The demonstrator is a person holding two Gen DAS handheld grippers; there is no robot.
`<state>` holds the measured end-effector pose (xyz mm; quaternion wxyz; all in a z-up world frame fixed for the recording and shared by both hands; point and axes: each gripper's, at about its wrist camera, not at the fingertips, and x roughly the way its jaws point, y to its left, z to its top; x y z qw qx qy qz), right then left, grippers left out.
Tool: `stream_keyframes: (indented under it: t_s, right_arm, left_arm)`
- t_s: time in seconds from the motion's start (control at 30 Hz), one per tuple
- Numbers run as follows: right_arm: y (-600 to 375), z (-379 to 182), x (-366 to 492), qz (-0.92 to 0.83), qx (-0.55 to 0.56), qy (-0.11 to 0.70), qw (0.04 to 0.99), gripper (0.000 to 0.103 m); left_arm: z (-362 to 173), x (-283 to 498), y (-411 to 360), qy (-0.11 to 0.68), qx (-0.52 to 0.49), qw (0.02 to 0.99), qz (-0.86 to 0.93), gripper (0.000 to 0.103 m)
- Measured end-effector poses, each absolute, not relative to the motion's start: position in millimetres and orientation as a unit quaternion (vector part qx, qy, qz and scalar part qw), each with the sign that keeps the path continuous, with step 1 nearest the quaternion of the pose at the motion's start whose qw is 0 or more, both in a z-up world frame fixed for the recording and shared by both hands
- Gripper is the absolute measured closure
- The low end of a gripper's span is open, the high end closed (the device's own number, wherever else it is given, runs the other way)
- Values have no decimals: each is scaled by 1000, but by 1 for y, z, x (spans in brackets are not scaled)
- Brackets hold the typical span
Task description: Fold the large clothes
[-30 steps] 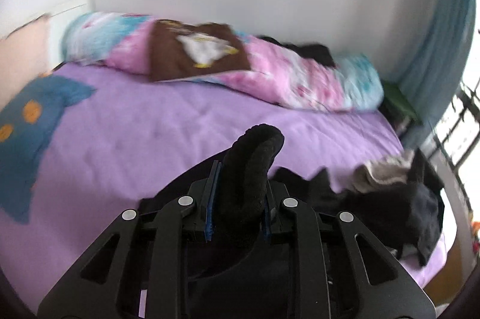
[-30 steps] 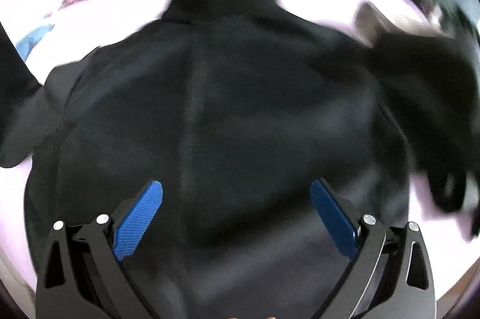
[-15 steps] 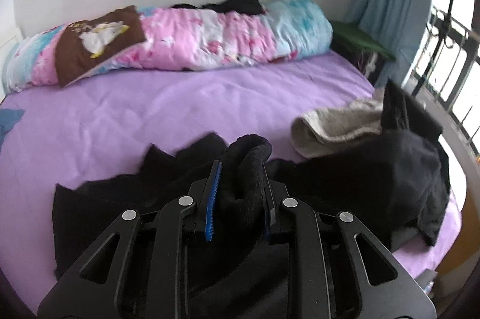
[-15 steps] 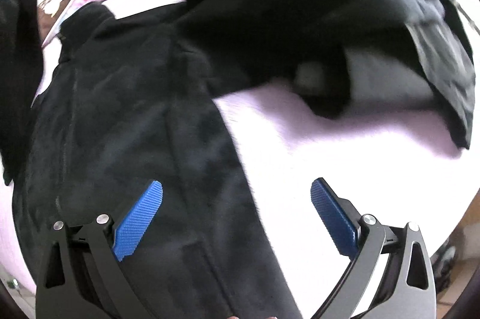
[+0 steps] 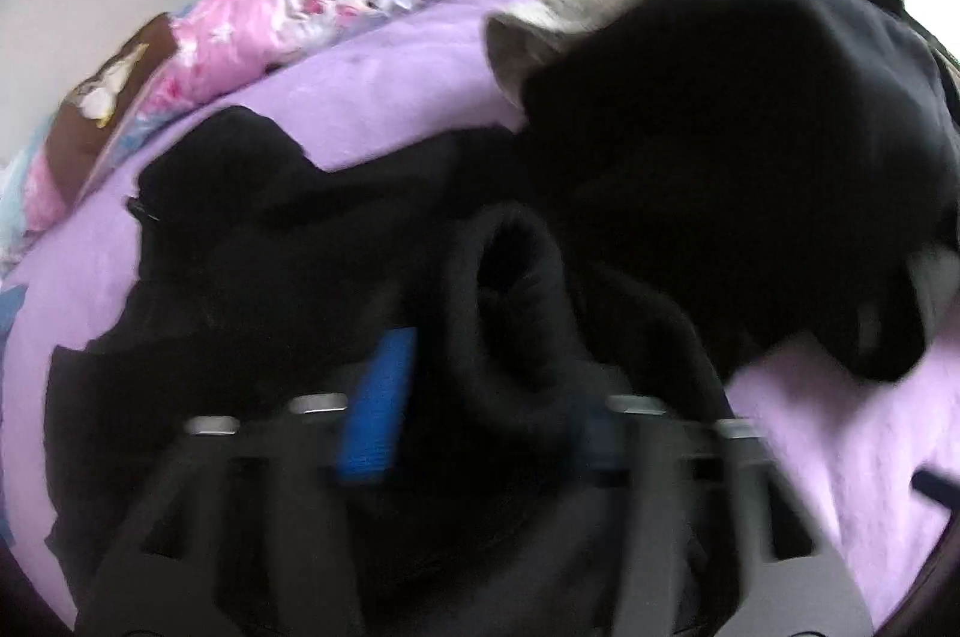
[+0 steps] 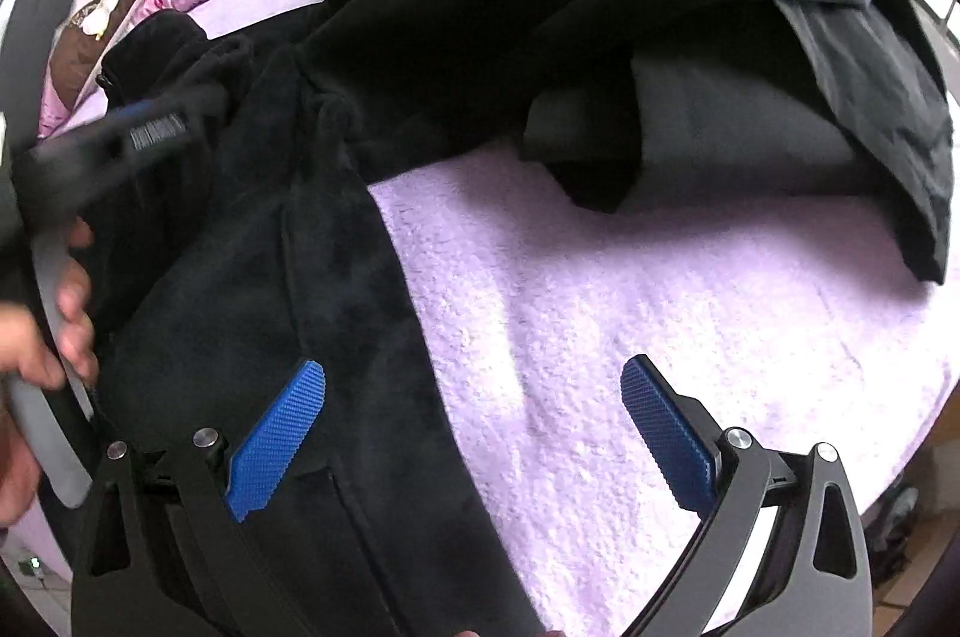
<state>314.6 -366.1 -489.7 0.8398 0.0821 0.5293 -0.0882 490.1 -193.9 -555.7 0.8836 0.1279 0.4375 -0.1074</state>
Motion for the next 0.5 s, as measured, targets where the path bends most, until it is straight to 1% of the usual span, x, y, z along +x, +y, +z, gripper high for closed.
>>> stream_keyframes:
  t_s: [0.03,0.1,0.13,0.17,0.33,0.4,0.5]
  right_arm:
    - [-367,-489,314,-91,80,530,839,6]
    - [-363,-487,320,-103,76,535,835,6]
    - [-367,-485,322,-110,74,536,833,6]
    - [-368,-483,323,-114,73,536,833,6]
    - [-363,-452,341,-123,50,510,850,6]
    - [-358,-438,354,-114,56,495,860,6]
    - [-339,-415,384,-74,52,466,880,6]
  left_arm:
    - [-562,491,-194,453,120,876,-115,15]
    - [-569,492,-192,477,102,863,-134,13]
    - [-570,492,-191,478,98,862,-138,8]
    - [-569,491,-187,475,90,864,-141,6]
    - [-548,482,-149,478,30,859,-184,6]
    - [-535,477,-119,489,-7,848,-205,6]
    - [-516,464,-73,496,-37,845,-198,6]
